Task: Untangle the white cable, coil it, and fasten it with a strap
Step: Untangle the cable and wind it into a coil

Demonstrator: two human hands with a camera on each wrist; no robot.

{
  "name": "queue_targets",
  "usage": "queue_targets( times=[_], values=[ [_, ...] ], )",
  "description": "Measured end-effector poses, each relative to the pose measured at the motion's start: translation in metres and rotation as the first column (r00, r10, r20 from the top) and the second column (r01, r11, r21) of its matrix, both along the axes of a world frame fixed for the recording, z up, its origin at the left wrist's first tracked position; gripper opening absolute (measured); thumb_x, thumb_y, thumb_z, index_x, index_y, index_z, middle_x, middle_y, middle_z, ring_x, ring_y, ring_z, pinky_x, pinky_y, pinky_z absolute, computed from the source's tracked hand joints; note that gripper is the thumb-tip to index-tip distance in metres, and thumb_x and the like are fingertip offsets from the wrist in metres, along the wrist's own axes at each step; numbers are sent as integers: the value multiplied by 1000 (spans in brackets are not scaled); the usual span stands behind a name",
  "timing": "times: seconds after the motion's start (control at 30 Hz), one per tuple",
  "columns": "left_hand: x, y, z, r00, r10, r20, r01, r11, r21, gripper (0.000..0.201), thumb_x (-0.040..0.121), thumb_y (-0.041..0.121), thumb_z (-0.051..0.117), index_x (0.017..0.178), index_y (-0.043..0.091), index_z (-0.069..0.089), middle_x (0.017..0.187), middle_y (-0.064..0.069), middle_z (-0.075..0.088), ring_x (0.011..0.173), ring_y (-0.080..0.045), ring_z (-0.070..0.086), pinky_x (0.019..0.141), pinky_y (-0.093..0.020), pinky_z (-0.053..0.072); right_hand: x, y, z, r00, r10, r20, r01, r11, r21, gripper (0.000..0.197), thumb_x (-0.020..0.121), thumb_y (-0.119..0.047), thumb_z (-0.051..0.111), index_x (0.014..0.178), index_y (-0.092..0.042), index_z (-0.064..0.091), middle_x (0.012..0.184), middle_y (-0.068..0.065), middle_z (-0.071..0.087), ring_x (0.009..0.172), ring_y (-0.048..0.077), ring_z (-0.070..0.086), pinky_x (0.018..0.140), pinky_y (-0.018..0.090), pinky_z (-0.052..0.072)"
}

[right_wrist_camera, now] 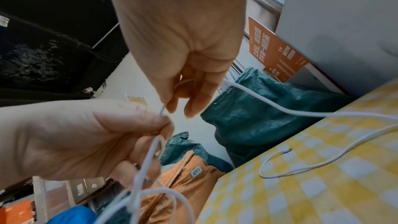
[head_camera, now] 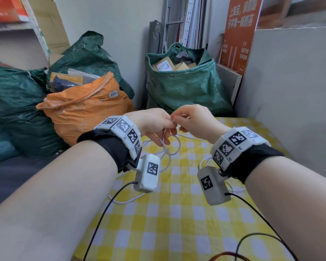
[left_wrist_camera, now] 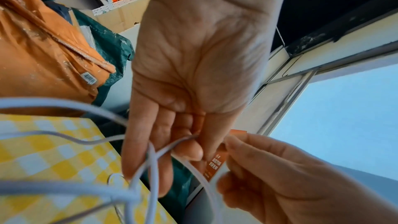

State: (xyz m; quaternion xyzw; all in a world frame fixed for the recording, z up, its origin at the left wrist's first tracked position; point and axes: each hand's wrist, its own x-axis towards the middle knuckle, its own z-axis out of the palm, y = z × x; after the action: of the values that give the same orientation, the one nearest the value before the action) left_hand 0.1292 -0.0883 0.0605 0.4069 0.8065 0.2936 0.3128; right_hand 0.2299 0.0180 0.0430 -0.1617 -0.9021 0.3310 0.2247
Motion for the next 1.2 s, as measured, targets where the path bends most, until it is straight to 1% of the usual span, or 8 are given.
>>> queue_targets(
  times=[0.1,0.23,0.47,0.63,0.83,0.97,1.07,1.2],
  values=[
    [-10,-4,-2,994,13,-113,-18,999,-41,13,93,13,53,90,5,61,66,-4,57,69,-16,67,60,-28,56,2,12,-7,990,-130,-46,131,991,15,17,91,-20,56,81,-14,69,67,-4,61,56,8,61,50,13,45],
    [-24,-9,-10,963,124,-241,-132,991,-13,11,91,7,48,98,8,57,73,-6,58,76,-21,61,69,-38,56,6,28,-11,946,-306,-108,312,949,43,25,93,-20,51,82,-4,67,71,6,63,76,25,65,69,31,50],
    [-34,-13,-17,945,265,-192,-246,962,114,19,87,-1,48,82,17,46,82,-9,60,69,-21,67,48,-24,45,7,36,-17,864,-502,-35,503,861,76,24,94,-20,44,83,-12,63,91,10,65,79,26,52,66,26,35],
    [-29,-11,-16,975,174,-136,-159,981,115,18,88,-5,46,83,12,53,84,-11,63,62,-19,64,45,-22,35,6,27,-12,935,-336,114,325,940,104,39,91,-9,39,114,-24,67,117,7,65,86,28,65,79,32,54],
    [-14,-6,-13,997,33,-70,-24,992,121,17,95,5,45,86,14,58,76,-1,64,56,-11,63,43,-17,38,-3,-1,-7,992,-45,118,13,966,258,27,93,-25,51,115,-25,67,98,0,71,67,11,52,54,19,39],
    [-16,-10,-8,1000,10,23,-14,983,184,8,91,4,58,91,11,60,79,-6,65,58,-10,63,49,-18,48,-2,5,-5,992,-71,106,37,954,299,21,92,-21,52,93,-14,73,80,2,68,64,14,54,55,23,38],
    [-19,-11,-5,1000,19,11,-21,980,196,22,86,1,65,106,10,60,79,-6,64,61,-10,62,57,-19,53,-3,13,-7,983,-163,86,140,964,225,24,91,-16,48,84,-17,72,75,-1,64,54,10,49,50,22,37],
    [-23,-12,-2,989,96,-110,-67,968,241,22,84,3,67,106,8,64,74,-7,62,57,-13,58,51,-19,50,-2,19,-9,956,-291,47,277,942,188,26,87,-10,42,76,-13,65,88,7,68,78,26,59,62,29,45]
  ],
)
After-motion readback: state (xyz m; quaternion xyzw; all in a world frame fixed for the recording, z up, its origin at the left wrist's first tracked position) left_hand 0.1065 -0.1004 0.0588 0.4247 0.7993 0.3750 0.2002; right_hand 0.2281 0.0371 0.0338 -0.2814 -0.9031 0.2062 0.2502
